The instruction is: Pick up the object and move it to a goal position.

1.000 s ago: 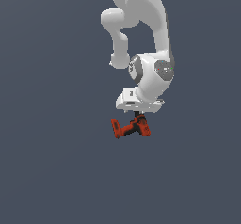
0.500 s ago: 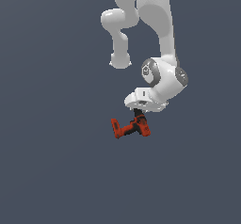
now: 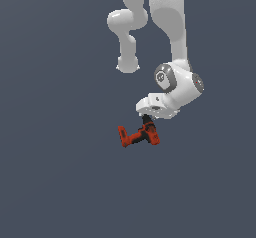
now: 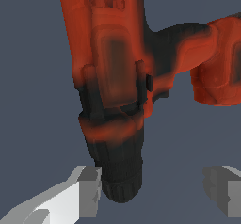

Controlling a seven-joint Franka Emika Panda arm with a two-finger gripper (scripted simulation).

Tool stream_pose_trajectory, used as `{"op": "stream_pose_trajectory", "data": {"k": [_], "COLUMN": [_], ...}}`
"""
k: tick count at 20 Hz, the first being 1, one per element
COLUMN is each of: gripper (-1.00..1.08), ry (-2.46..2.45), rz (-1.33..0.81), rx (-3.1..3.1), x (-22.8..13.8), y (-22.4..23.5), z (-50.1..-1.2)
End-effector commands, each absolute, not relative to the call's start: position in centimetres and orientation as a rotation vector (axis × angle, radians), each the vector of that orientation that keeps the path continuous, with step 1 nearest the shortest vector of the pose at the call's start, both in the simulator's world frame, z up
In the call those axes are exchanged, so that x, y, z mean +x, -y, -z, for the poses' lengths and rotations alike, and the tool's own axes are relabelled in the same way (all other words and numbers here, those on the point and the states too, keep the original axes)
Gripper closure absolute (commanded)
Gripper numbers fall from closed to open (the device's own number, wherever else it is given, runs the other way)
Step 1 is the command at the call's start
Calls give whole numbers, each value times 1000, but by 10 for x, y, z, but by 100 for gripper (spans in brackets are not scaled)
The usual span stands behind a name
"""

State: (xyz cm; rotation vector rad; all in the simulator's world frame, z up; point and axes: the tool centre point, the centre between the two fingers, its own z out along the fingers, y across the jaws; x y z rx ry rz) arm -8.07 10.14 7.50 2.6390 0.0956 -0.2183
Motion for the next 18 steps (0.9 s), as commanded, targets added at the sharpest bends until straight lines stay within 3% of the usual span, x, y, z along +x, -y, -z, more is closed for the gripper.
{"op": "stream_pose_trajectory", "data": {"k": [1,18], "gripper": [-60,-60], "ry": [-92,-139], "rz": [217,215], "rx": [2635,2569], "x": [-80,-97], "y": [-101,-115], "z": [-76,-56]}}
